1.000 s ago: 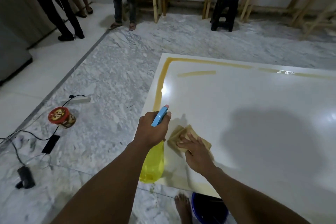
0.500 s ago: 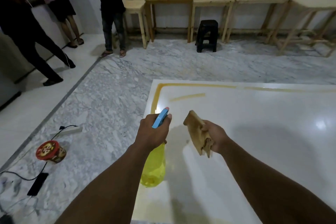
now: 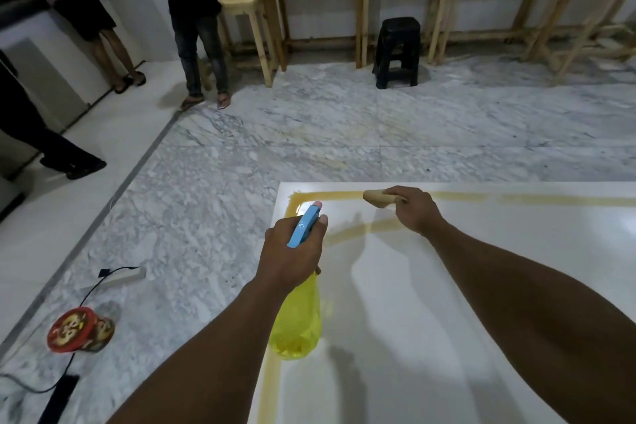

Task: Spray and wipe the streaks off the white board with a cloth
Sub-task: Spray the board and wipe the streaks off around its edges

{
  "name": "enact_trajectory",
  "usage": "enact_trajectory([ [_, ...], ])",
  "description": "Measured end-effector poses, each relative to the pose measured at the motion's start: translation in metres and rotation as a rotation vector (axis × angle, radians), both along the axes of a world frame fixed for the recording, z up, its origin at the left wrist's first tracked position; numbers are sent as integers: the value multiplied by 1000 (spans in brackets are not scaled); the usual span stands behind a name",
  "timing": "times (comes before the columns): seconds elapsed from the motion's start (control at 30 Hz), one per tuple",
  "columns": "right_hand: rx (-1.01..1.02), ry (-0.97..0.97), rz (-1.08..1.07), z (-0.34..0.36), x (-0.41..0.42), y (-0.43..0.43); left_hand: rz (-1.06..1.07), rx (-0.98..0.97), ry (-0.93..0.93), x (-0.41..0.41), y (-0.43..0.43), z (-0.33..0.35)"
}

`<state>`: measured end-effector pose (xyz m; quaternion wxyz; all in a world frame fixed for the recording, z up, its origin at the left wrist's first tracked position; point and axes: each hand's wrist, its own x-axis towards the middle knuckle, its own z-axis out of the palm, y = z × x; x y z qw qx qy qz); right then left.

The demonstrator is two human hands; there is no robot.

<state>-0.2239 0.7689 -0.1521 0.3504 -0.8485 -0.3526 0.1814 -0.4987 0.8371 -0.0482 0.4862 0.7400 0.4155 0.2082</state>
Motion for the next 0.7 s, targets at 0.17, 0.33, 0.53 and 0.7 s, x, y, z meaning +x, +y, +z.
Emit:
enact_trajectory([
  [0.17, -203, -169, 218, -76, -4, -4, 3, 27, 34, 20, 30, -13],
  [0.33, -38, -134, 129, -102, -23, -6, 24, 9, 17, 19, 32, -17],
  [0.53, 79, -135, 174, -106, -99, -39, 68, -13, 58, 4, 25, -23],
  [0.7, 52, -250, 261, -99, -154, -76, 68, -36, 31, -13, 3, -19],
])
